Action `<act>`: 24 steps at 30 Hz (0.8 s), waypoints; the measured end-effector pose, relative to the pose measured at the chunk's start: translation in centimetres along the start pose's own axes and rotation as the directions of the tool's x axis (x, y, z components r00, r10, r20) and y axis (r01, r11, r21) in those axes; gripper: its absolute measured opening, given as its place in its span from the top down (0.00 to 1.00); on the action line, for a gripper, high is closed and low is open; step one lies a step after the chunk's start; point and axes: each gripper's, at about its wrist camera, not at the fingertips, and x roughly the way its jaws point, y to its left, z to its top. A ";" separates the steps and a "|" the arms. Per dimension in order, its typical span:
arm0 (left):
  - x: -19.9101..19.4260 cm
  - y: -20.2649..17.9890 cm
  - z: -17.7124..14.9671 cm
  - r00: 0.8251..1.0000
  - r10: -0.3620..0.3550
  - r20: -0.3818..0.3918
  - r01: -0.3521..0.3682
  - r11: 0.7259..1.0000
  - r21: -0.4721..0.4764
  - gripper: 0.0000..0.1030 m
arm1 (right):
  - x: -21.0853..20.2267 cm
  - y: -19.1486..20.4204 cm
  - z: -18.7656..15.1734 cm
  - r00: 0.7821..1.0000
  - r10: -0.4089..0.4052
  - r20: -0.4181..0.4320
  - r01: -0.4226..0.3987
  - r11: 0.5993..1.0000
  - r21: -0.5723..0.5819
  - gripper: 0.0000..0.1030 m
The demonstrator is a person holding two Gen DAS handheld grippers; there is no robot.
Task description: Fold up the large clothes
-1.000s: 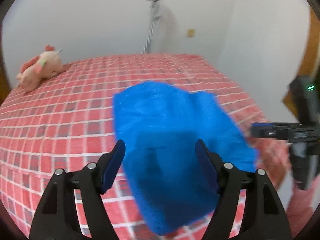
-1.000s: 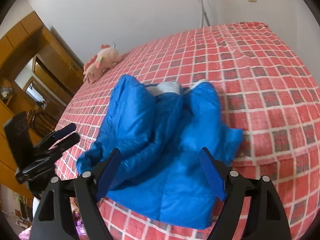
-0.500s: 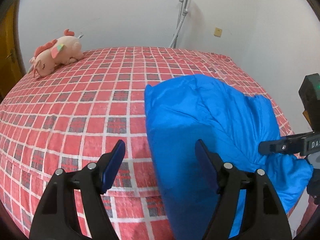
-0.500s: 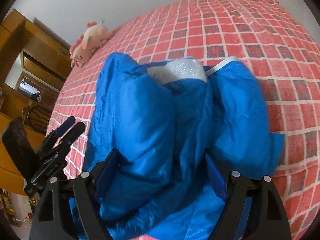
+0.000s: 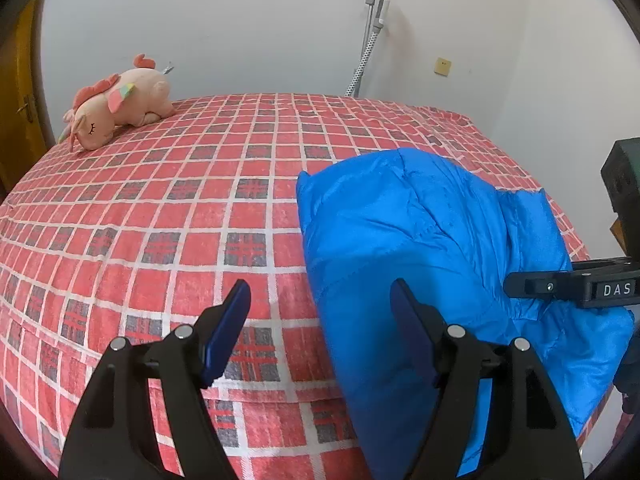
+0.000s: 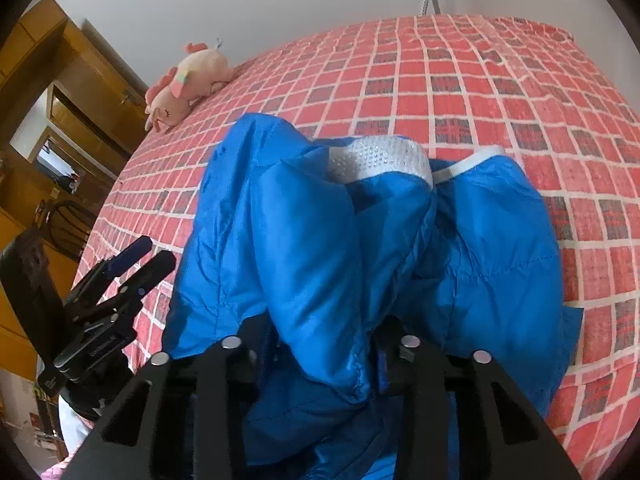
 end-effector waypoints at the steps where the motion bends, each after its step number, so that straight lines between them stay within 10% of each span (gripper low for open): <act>1: 0.0 0.0 0.0 1.000 0.002 0.000 -0.002 1.000 -0.001 0.31 | -0.2 0.2 0.0 1.000 0.000 0.006 0.000 1.000 -0.010 0.67; 24: -3.8 -6.1 -0.7 0.995 -0.098 0.005 0.098 0.994 0.054 0.30 | -11.2 -4.4 -1.1 0.980 0.084 0.182 -0.092 0.995 0.032 0.85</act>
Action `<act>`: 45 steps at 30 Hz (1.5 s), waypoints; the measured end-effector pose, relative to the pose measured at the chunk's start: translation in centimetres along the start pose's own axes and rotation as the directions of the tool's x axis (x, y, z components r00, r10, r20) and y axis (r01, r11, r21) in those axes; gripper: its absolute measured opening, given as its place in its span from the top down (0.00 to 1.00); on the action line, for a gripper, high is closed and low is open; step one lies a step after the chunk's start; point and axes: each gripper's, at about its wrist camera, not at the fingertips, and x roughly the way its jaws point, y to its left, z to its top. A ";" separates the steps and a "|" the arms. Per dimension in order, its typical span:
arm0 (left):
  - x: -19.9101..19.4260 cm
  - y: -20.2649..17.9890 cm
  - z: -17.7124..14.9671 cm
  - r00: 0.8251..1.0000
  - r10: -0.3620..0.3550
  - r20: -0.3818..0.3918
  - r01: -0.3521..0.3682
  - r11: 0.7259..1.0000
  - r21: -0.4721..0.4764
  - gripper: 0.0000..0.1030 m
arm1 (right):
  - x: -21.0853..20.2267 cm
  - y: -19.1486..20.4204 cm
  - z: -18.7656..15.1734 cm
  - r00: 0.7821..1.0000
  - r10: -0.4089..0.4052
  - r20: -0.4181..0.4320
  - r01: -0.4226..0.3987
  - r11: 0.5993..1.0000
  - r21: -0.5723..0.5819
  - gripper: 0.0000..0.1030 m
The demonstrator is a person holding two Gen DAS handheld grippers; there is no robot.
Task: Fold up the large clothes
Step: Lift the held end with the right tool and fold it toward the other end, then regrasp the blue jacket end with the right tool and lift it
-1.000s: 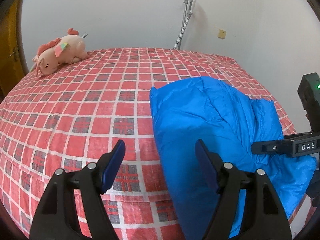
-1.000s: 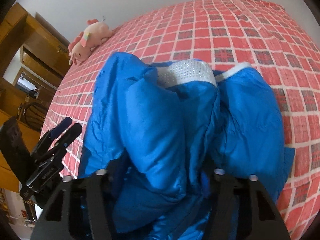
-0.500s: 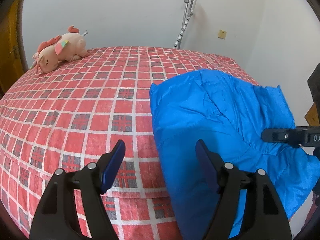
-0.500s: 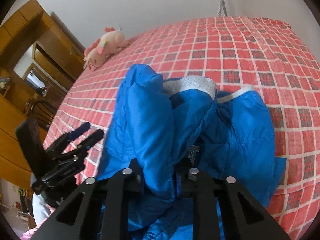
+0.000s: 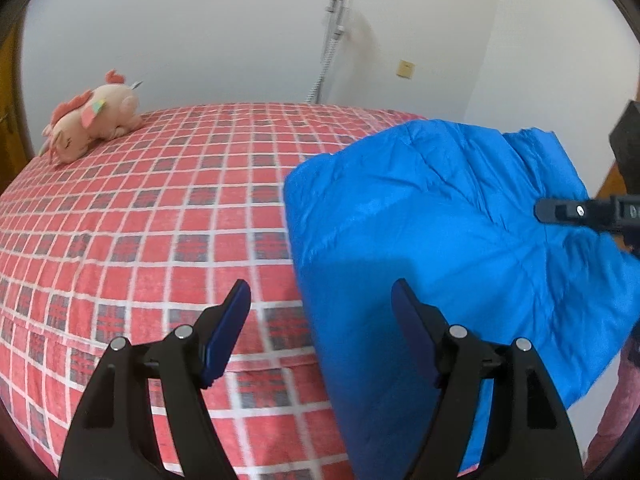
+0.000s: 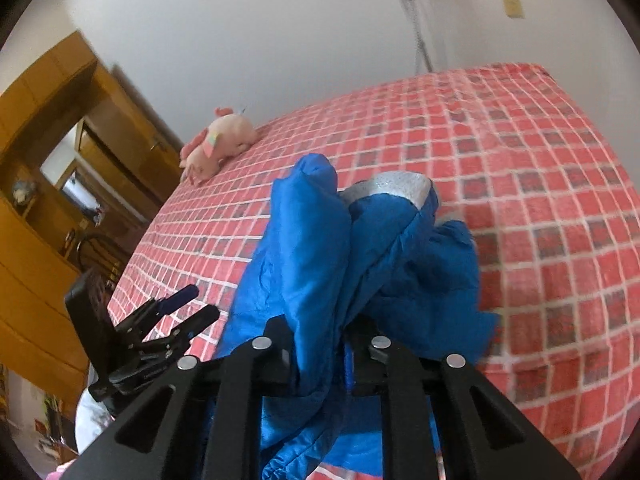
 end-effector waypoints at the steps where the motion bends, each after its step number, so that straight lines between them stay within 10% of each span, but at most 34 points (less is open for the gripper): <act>1: 0.2 -0.5 -0.1 1.000 -0.002 -0.005 0.002 1.000 0.011 0.30 | -0.1 -0.9 -0.2 1.000 -0.002 -0.003 0.003 1.000 0.014 0.85; 15: 4.4 -4.5 -3.1 0.998 -0.007 -0.066 0.012 0.997 0.072 0.29 | 3.7 -10.8 -5.3 0.996 0.067 -0.060 -0.055 0.982 0.178 0.76; 29: 0.6 -3.5 -2.7 0.999 0.033 -0.013 -0.032 0.998 0.061 0.30 | -5.7 -3.8 -6.9 0.997 -0.069 0.043 0.070 0.997 -0.026 0.60; 36: -0.2 -3.8 -4.0 1.000 0.016 -0.023 -0.015 0.998 0.066 0.30 | -4.0 -0.4 -8.7 0.995 -0.085 -0.061 0.080 0.994 -0.075 0.53; 40: -0.2 -4.2 -4.3 1.000 0.028 -0.013 -0.027 0.997 0.073 0.30 | -3.0 -0.8 -9.3 0.992 -0.096 -0.080 0.090 0.993 -0.070 0.86; 45: 0.1 -5.1 -4.6 1.000 0.008 -0.020 -0.006 0.996 0.092 0.30 | -3.2 -2.0 -11.0 0.986 -0.148 -0.082 0.142 0.987 -0.077 0.90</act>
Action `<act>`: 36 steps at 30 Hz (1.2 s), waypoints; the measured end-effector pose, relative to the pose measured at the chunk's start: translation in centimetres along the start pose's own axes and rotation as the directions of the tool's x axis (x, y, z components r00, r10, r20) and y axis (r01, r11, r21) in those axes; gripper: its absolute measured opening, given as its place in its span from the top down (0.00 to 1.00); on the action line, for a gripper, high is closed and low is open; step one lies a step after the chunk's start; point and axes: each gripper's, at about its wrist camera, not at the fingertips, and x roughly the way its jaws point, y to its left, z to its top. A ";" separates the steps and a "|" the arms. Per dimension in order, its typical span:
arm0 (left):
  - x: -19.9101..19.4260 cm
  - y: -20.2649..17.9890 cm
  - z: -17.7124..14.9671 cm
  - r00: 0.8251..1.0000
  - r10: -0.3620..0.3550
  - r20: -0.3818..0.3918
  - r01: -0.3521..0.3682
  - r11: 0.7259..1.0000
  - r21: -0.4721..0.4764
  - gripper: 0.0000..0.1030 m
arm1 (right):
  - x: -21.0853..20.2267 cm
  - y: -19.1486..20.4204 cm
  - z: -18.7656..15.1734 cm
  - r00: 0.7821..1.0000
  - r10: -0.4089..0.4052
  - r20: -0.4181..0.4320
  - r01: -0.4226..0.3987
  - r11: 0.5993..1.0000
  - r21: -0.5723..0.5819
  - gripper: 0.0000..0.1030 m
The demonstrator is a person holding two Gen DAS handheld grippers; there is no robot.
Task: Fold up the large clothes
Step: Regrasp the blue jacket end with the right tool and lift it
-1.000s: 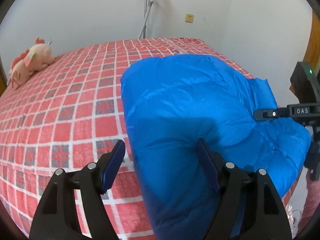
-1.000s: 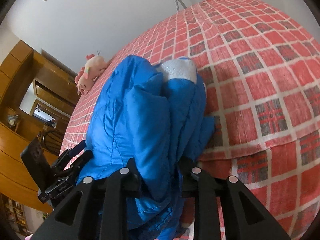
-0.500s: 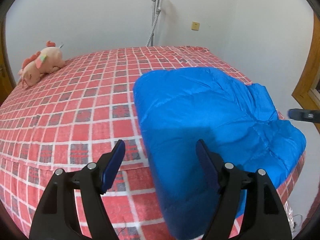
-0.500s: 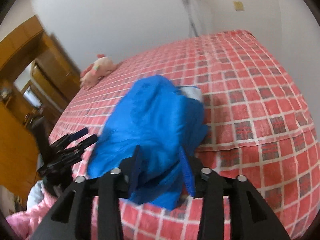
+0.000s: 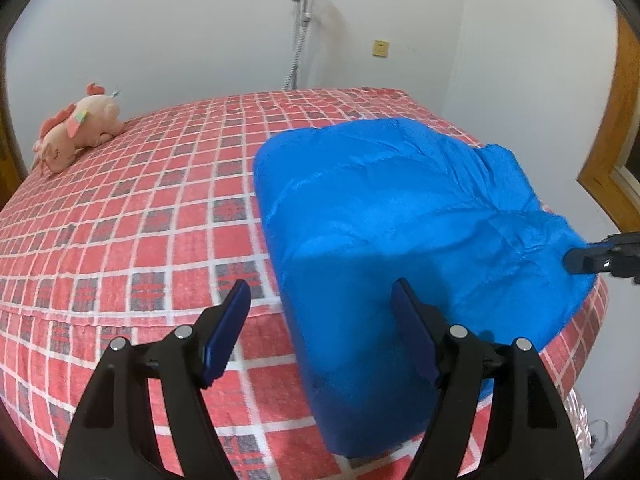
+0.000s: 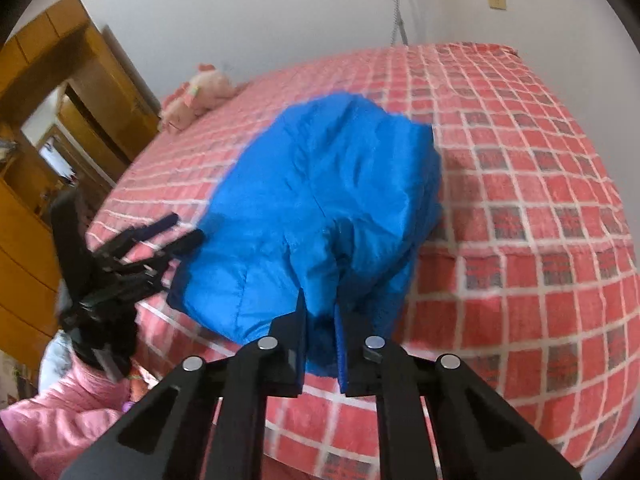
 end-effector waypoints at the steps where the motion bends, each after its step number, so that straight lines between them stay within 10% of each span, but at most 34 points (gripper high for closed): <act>1: 0.2 -0.4 -0.2 1.000 0.000 -0.005 0.000 1.000 0.012 0.29 | 0.7 -0.5 -0.5 1.000 -0.007 -0.019 0.007 1.000 0.015 0.90; 10: 2.6 -0.8 -1.6 0.998 -0.034 -0.045 0.035 0.999 0.012 0.27 | 4.7 -3.6 -3.7 0.998 0.049 -0.030 -0.045 0.991 0.124 0.89; 22: -0.3 2.4 3.5 0.999 -0.047 0.002 0.047 0.998 -0.045 0.29 | -3.7 1.2 2.2 0.983 -0.068 0.172 0.065 0.998 0.023 0.71; 36: 9.0 1.4 6.5 0.992 -0.023 -0.122 0.009 0.994 -0.109 0.26 | 8.2 -1.2 8.9 0.962 -0.245 0.123 0.233 0.967 0.105 0.66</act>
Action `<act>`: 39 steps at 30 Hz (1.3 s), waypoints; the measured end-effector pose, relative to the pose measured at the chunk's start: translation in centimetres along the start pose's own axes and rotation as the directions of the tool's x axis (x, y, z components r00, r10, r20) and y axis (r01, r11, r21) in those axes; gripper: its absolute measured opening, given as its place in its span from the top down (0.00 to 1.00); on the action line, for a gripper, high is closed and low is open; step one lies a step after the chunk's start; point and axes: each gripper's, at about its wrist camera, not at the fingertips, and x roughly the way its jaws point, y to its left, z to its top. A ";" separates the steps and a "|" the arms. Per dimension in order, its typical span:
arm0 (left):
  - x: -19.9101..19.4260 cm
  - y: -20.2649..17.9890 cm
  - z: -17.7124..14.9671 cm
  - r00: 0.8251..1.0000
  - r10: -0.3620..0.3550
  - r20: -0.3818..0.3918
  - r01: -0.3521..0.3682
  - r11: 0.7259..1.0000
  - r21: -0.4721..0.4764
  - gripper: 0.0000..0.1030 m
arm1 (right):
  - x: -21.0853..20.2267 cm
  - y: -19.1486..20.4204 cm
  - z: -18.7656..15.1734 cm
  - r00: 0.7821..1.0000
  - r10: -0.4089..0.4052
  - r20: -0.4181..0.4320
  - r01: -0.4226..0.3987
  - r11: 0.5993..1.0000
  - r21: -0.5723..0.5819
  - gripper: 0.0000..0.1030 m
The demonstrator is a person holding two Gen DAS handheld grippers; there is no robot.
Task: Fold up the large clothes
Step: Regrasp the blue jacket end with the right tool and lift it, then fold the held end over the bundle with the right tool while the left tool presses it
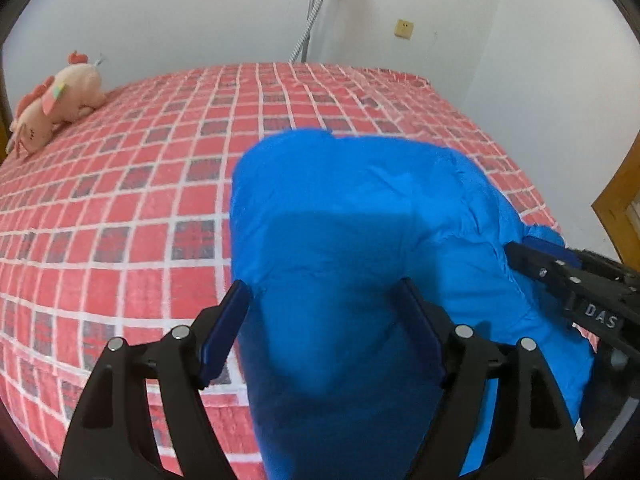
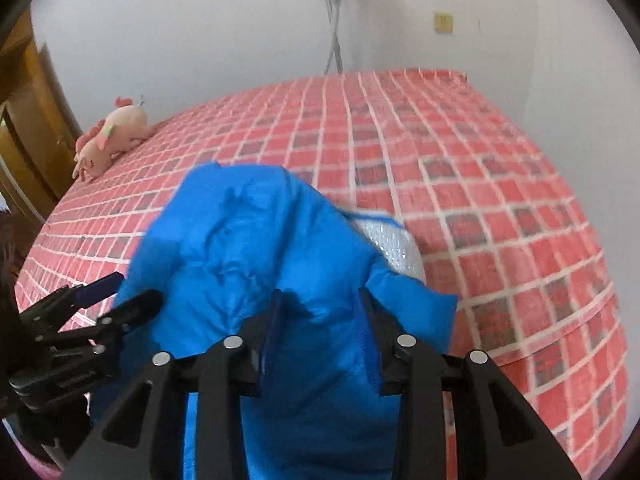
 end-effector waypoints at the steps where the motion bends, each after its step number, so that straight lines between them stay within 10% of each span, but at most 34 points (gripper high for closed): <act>1: 0.4 0.2 0.0 1.000 -0.013 -0.013 0.013 1.000 -0.007 0.26 | 0.6 -0.4 -0.3 1.000 0.004 0.007 -0.004 1.000 0.005 0.66; 8: 1.4 0.3 -0.2 0.999 0.005 -0.032 -0.005 1.000 0.007 0.23 | 2.2 -1.7 -1.4 0.999 0.027 0.027 -0.028 0.999 0.042 0.66; 17: -5.4 -0.6 -3.2 0.996 0.001 0.089 -0.007 0.997 0.071 0.27 | -5.6 0.3 -3.6 0.992 0.074 0.098 -0.070 0.996 -0.048 0.64; 32: -3.6 -0.1 -5.0 1.000 -0.025 -0.004 0.025 0.997 0.072 0.24 | -4.1 -0.7 -6.0 0.997 0.076 -0.009 -0.076 0.997 -0.020 0.57; 39: -5.3 2.2 -3.8 0.994 -0.023 -0.108 0.029 0.998 0.051 0.18 | -5.8 -1.3 -4.5 0.976 0.117 -0.186 -0.115 0.993 0.017 0.34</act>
